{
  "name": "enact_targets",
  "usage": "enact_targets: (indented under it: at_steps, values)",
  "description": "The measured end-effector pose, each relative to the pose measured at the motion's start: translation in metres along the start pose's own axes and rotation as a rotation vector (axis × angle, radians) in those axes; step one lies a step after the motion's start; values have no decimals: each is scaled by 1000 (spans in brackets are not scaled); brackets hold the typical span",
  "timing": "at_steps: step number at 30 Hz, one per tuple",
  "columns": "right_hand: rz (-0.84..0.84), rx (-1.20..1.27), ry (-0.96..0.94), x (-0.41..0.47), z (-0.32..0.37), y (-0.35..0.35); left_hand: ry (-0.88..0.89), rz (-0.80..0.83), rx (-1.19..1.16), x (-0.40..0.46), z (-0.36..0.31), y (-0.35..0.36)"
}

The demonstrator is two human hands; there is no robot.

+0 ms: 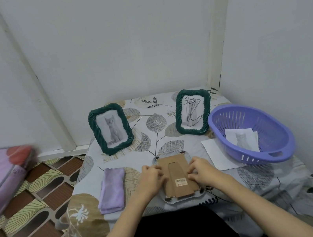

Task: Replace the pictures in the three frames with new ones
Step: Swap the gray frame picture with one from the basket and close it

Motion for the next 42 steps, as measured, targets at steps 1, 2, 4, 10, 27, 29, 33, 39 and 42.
enact_targets:
  at_steps: [1,2,4,10,27,29,33,39,42]
  values:
    - [-19,5,9,4,0,-2,4,-21,4,3,2,-1]
    - [-40,7,22,7,0,-5,8,-34,8,7,4,-2]
    - [-82,-29,40,14,2,-12,35,-69,3,14,5,-5]
    - [93,-238,147,37,0,-22,-48,-122,-52,27,8,-18]
    - [228,-304,75,47,-1,-21,-85,200,-25,47,23,-13]
    - [205,-275,60,44,-4,-22,-70,183,-33,46,23,-14]
    - [162,-175,74,40,-9,-20,-50,113,-46,39,22,-15]
    - [153,-122,71,33,-12,-19,0,122,41,34,20,-11]
    - [156,-117,73,33,-11,-19,9,120,69,36,19,-12]
Point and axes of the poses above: each hand's wrist, its own x-axis towards the middle knuckle, its own y-axis out of the palm, z = x × y, the point moved 6 cm from there along x, towards the middle knuckle, and after that the axes turned 2 degrees about -z, right-handed, at the moved point
